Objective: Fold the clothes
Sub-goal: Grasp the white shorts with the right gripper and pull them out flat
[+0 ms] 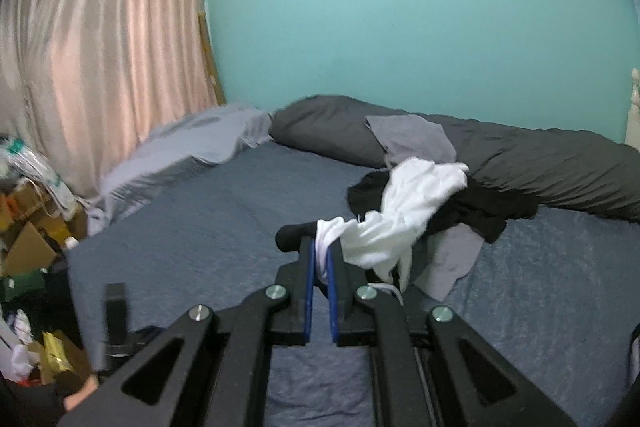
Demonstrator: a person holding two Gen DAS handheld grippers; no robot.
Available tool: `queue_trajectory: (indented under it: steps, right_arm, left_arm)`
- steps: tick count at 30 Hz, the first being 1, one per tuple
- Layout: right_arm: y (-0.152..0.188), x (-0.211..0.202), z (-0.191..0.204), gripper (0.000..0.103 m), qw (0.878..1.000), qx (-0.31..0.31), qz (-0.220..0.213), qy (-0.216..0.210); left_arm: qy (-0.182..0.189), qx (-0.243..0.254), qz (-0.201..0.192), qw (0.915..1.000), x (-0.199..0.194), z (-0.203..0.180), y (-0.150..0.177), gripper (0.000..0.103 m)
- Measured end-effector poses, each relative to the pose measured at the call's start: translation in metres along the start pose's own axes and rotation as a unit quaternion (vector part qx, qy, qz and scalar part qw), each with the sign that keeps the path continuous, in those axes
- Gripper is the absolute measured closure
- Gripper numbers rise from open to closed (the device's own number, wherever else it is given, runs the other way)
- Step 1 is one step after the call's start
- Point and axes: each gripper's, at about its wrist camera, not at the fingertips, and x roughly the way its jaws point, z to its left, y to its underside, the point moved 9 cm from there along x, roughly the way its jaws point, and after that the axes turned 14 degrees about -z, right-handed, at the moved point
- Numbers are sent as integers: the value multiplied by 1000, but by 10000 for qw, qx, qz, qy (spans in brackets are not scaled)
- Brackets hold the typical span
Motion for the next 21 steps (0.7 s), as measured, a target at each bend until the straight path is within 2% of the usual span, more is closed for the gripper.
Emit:
queue_trajectory:
  steps: [4,10,13,21]
  right_arm:
    - [15,-22,6,98,9997,174,-142,25]
    - [82,-6,-16,98,9980,424,235,417]
    - [112,4,-25,98,9966,588,284,494]
    - [167,7,-69,97,9837,1578,118,852]
  left_arm:
    - [173,165,42,9997,3,-11,6,0]
    - [295,241,169,9991,12,-13,17,0]
    - [366,245,186,9989,15,-12,20,0]
    - [480,192,615,9968,42,-13,47,0]
